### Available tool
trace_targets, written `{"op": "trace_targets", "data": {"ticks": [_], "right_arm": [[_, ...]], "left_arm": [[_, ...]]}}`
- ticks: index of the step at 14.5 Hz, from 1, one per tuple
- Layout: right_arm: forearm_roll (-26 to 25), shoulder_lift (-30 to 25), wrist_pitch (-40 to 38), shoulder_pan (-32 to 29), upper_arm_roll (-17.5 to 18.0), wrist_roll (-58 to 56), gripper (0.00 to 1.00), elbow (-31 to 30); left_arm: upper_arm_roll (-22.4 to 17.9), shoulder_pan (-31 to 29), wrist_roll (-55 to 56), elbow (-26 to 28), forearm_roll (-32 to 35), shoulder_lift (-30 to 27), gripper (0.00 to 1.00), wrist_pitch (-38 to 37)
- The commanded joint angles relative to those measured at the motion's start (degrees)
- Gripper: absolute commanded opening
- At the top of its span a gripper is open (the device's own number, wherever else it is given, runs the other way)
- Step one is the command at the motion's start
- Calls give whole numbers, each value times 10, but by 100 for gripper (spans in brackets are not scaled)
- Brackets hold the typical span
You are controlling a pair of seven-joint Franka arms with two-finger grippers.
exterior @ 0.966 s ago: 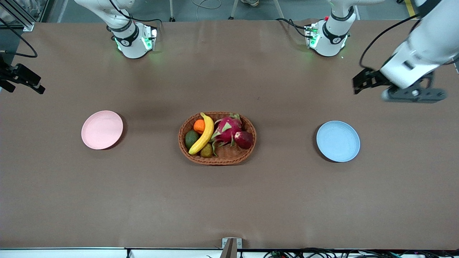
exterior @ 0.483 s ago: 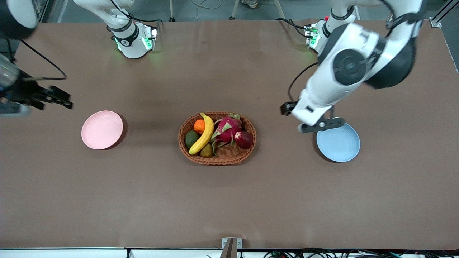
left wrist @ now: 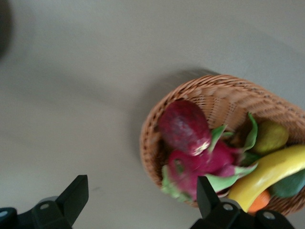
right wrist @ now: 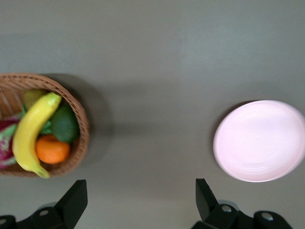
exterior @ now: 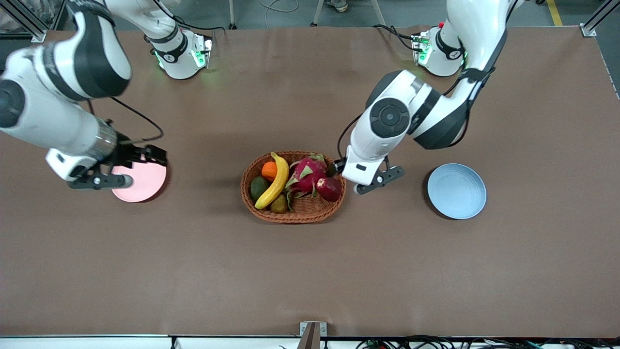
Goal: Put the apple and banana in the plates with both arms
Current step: 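Grasp the red apple with the left gripper while the right gripper grasps the banana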
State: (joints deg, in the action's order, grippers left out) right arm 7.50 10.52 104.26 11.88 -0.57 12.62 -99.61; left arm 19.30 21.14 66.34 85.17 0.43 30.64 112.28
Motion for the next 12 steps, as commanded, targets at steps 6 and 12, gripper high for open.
{"op": "trace_targets", "data": {"ticks": [6,12], "right_arm": [[51,150,97,121,-5,263,100,71],[62,252,108,172,-4,433,93,141]], "left_arm": [[-6,25,171,-17,26,82,100,108],[-8,31,190,-12,40,118,100,159]]}}
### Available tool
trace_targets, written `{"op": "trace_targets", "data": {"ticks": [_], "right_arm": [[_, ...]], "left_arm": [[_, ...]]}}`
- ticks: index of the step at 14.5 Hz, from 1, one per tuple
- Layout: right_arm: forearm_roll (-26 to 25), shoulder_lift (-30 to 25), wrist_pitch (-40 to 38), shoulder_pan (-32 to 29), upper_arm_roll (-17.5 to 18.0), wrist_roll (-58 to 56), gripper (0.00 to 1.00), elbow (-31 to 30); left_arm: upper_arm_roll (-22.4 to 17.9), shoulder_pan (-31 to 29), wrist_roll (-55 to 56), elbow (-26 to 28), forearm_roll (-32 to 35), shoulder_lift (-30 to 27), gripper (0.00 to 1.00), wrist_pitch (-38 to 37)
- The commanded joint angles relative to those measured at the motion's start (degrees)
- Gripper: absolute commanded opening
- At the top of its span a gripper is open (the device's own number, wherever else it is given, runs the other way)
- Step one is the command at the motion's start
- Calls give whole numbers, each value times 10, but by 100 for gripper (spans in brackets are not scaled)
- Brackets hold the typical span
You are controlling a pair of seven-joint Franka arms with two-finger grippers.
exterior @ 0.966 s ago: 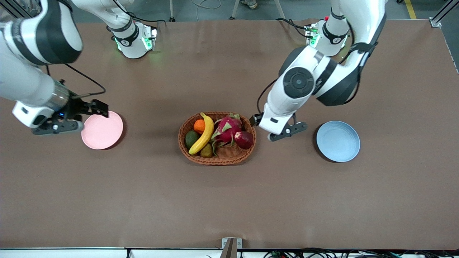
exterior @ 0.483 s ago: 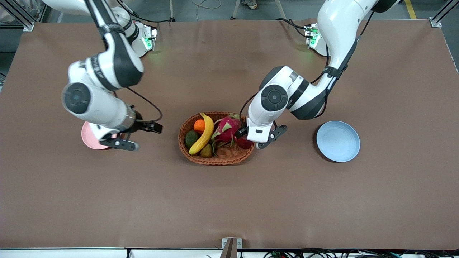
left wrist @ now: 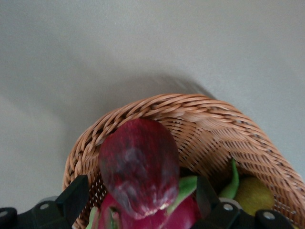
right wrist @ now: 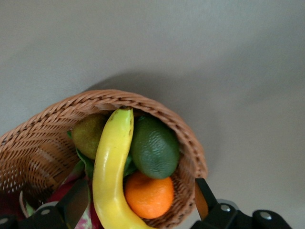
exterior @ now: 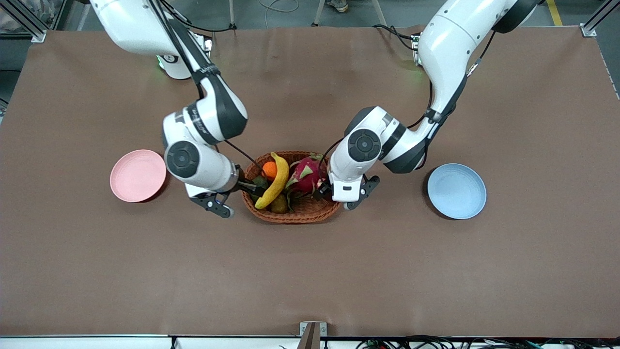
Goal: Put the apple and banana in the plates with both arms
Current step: 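Grasp the red apple with the left gripper while the right gripper grasps the banana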
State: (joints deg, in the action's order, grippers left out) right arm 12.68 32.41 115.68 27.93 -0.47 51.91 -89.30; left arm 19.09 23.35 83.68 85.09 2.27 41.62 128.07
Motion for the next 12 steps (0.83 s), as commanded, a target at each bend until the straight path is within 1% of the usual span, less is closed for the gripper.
{"op": "trace_targets", "data": {"ticks": [1,2,3,4,5,7,10,11,12], "right_arm": [[10,45,-5,15,-5,43,91,48],[16,54,-1,18,-5,43,85,55],[43,59,10,19,-5,43,82,57],[76,62,23,19,-5,43,78,56],[99,64,29,19,-6,43,78,56],[97,70,30,20,-6,41,76,56],[95,75,30,20,-6,41,73,56],[92,77,30,21,-6,41,69,55],[92,78,30,22,-6,41,69,55]], "left_arm": [[-5,10,20,-13,30,16,100,2],[-5,13,21,-13,33,19,100,5],[-5,15,21,-12,33,20,95,6],[-5,14,21,-11,33,20,85,6],[-5,14,21,-12,33,24,77,7],[-5,14,21,-15,32,27,61,8],[-5,6,18,-17,33,8,27,2],[-5,1,17,-17,33,-7,21,-6],[-5,-8,14,-17,34,-21,19,-21]]}}
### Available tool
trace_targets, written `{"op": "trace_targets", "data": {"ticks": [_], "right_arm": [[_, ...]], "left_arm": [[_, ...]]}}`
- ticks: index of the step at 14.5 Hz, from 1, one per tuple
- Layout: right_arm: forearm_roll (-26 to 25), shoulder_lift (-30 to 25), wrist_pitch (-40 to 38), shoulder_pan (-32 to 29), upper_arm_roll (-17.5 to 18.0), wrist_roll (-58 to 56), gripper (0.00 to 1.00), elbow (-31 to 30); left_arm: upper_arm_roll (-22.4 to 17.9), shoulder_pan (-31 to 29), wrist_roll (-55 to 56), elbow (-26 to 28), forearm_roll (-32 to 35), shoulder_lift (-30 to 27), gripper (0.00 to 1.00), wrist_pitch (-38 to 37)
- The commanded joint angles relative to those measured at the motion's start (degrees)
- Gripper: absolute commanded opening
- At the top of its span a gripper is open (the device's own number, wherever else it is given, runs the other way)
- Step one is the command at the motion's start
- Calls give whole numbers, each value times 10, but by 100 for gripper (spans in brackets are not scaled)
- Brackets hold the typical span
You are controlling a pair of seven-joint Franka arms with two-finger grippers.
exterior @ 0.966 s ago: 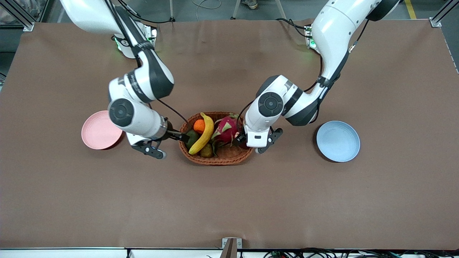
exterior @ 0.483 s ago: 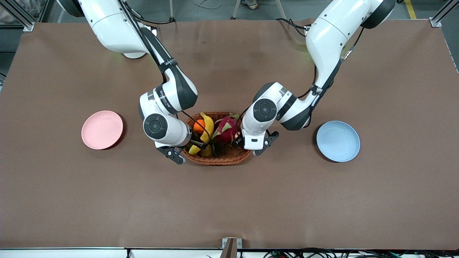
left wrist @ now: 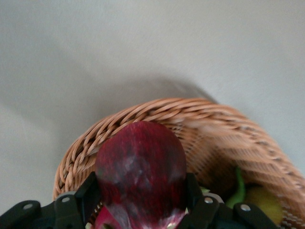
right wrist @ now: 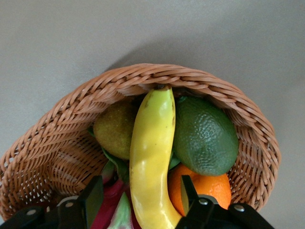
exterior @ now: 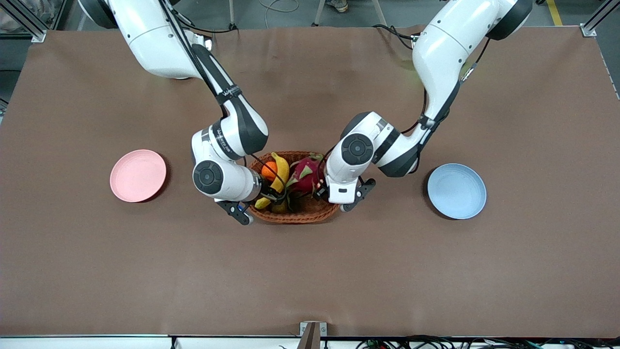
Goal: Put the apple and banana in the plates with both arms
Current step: 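Carry the red apple with the left gripper onto the blue plate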
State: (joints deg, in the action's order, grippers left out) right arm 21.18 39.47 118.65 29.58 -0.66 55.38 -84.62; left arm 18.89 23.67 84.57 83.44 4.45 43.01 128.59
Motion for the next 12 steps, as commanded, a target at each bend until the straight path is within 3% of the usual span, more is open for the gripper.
{"op": "trace_targets", "data": {"ticks": [1,6,9,12], "right_arm": [[7,9,1,7,-4,6,68,9],[9,17,2,12,-4,7,63,8],[8,20,2,12,-4,7,63,8],[8,25,2,12,-4,7,62,8]], "left_arm": [[-3,-23,1,0,15,-62,19,-53],[-3,-99,-147,19,15,-143,19,-188],[-3,-180,-268,95,15,-186,19,-193],[2,-267,-380,144,15,-189,22,-191]]}}
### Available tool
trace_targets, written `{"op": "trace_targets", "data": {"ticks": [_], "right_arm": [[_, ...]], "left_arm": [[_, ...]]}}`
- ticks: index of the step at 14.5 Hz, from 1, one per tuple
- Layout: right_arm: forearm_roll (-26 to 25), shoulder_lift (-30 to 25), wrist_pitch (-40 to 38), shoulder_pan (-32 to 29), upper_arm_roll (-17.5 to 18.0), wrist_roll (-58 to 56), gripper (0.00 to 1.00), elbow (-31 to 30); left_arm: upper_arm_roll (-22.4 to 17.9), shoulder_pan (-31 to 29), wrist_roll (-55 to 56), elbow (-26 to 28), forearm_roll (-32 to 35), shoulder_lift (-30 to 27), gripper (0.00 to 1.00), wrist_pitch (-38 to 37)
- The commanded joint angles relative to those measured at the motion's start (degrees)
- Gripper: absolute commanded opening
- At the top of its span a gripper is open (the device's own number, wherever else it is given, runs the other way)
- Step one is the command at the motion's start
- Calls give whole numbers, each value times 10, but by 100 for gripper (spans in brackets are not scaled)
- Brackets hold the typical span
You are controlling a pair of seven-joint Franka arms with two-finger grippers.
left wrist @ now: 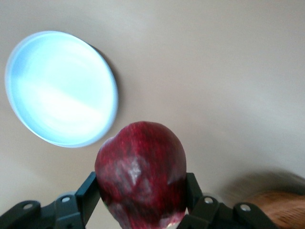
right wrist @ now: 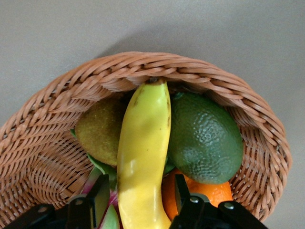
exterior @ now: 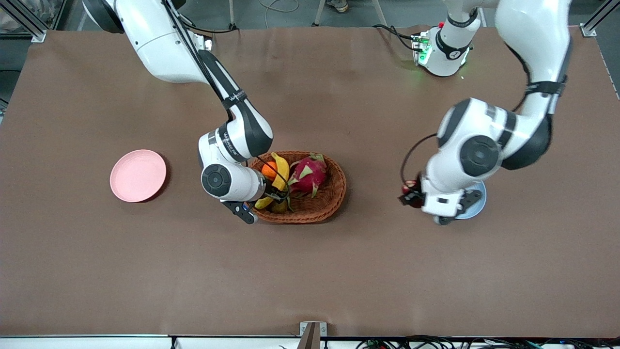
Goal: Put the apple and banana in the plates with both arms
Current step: 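Carry the red apple with the left gripper onto the blue plate, then release the apple with the left gripper while the right gripper carries the banana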
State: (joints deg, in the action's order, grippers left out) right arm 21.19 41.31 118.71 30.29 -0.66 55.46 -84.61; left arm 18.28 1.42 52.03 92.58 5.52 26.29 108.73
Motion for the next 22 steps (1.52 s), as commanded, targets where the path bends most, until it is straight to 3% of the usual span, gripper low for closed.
{"op": "trace_targets", "data": {"ticks": [1,6,11,13,14,16,18,20,22], "right_arm": [[8,7,1,5,-5,6,59,8],[9,9,0,6,-4,1,29,8],[7,-10,-23,-3,-7,1,22,36],[-4,-36,-107,-16,-27,-8,22,51],[-11,-50,-143,-30,-33,-22,22,69],[-16,-74,-203,-79,-37,-94,22,79],[-37,-81,-231,-152,-43,-210,22,73],[-95,-78,-221,-227,-42,-342,22,54],[-119,-77,-194,-283,-42,-468,22,34]], "left_arm": [[8,-62,-80,65,5,-19,23,11],[10,-147,-218,97,-25,13,30,17],[10,-186,-324,112,-100,54,39,75],[10,-186,-326,112,-100,67,46,87],[10,-186,-326,111,-100,68,56,90],[10,-185,-326,110,-100,65,96,90],[10,-183,-326,109,-100,55,100,85],[11,-180,-325,106,-99,32,100,80],[11,-175,-316,103,-99,6,100,62]]}}
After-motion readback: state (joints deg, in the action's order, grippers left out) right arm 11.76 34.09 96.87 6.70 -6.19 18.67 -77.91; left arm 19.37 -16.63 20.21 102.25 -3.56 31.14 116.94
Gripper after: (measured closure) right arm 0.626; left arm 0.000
